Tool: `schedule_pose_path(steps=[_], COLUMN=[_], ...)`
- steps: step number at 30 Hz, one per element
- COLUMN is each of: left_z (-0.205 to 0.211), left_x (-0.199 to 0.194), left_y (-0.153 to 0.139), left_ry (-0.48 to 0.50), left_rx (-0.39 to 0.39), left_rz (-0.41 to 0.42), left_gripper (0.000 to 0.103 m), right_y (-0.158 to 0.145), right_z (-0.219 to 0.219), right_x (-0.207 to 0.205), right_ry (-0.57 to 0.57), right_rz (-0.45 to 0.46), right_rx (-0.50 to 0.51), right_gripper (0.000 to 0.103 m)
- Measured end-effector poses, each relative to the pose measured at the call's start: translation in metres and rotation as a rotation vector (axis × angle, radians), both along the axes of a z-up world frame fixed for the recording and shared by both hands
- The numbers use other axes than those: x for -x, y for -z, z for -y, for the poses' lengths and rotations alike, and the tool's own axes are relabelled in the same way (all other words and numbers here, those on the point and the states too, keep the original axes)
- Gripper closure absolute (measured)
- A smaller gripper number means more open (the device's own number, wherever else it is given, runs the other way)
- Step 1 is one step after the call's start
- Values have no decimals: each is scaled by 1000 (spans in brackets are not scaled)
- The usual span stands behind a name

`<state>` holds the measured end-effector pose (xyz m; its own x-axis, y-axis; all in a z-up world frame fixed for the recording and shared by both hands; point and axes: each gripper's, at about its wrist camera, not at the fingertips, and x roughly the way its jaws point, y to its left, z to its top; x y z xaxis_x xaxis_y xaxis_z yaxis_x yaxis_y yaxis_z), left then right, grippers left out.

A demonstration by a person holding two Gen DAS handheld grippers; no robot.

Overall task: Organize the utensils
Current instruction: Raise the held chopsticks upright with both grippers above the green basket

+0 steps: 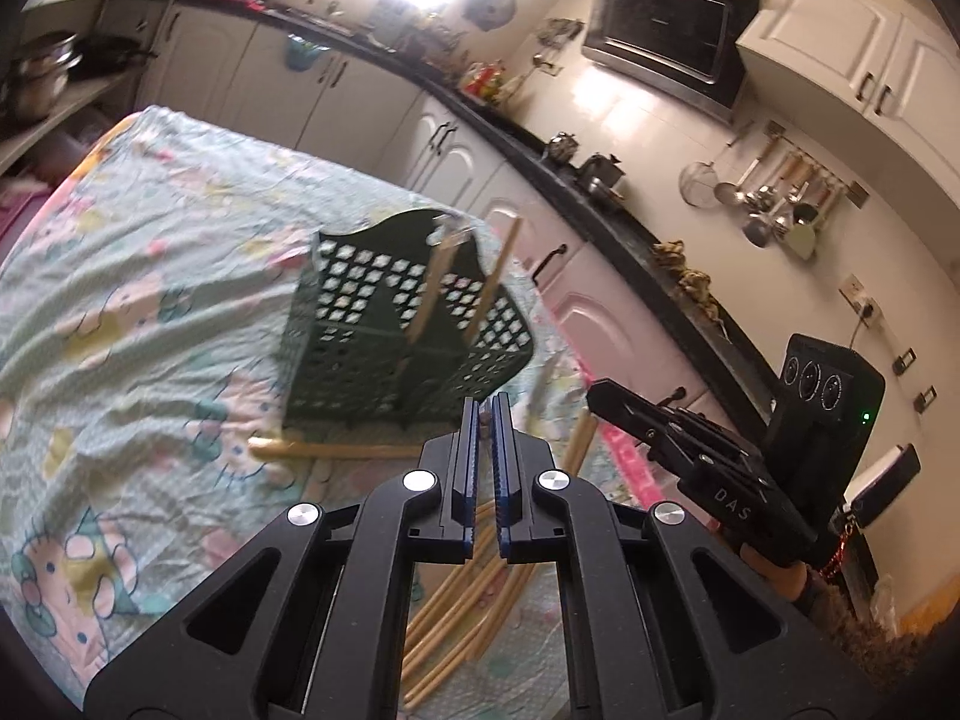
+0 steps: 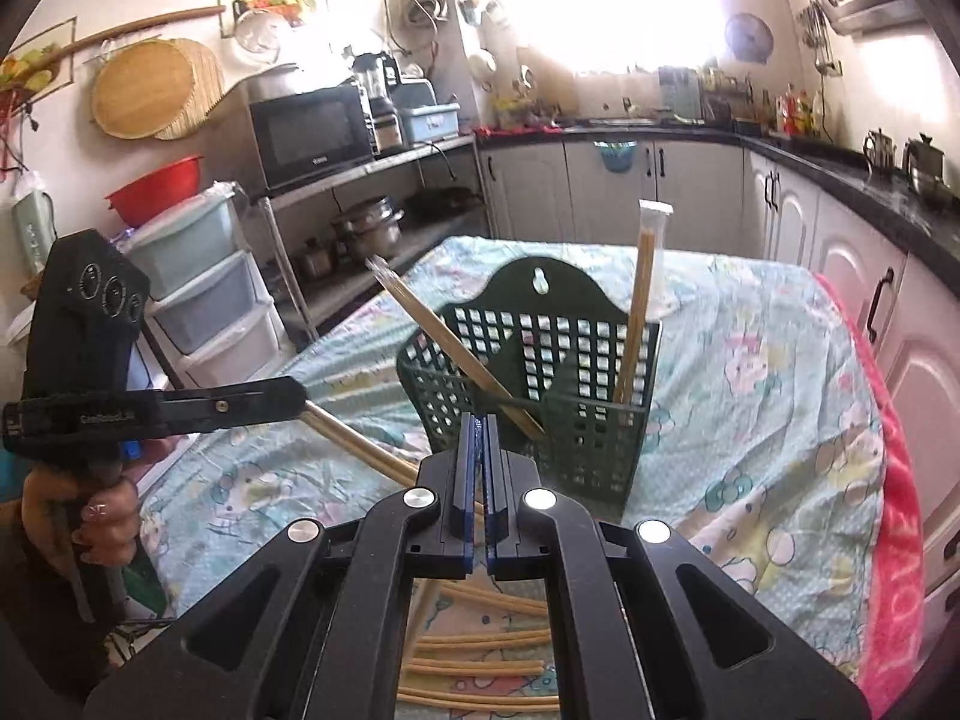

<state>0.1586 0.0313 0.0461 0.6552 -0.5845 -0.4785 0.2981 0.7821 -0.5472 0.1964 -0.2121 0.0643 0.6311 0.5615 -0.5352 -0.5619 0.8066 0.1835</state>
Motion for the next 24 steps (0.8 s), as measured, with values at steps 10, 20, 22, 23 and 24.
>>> schedule_pose_path(steps=[10,20,22,23,24], left_z=[24,26,24,24,23], left_x=[-2,-1,-1,-1,-1], left_y=[-39,-89,-99,-104,-109], left_ry=[50,46,38,35,30], left_rx=[-32,-50,-48,-50,-52], left_rz=[91,196,215,223,232], left_gripper=[101,101,101,101,101], right_y=[-36,-83,-92,-98,-101], right_z=[0,9,11,11,12], right_x=[12,13,12,11,11], right_ry=[-16,-10,-8,-7,-8], right_rz=[72,178,199,211,218], right_rx=[-18,-47,-49,-51,-53], right_gripper=[101,101,101,101,101])
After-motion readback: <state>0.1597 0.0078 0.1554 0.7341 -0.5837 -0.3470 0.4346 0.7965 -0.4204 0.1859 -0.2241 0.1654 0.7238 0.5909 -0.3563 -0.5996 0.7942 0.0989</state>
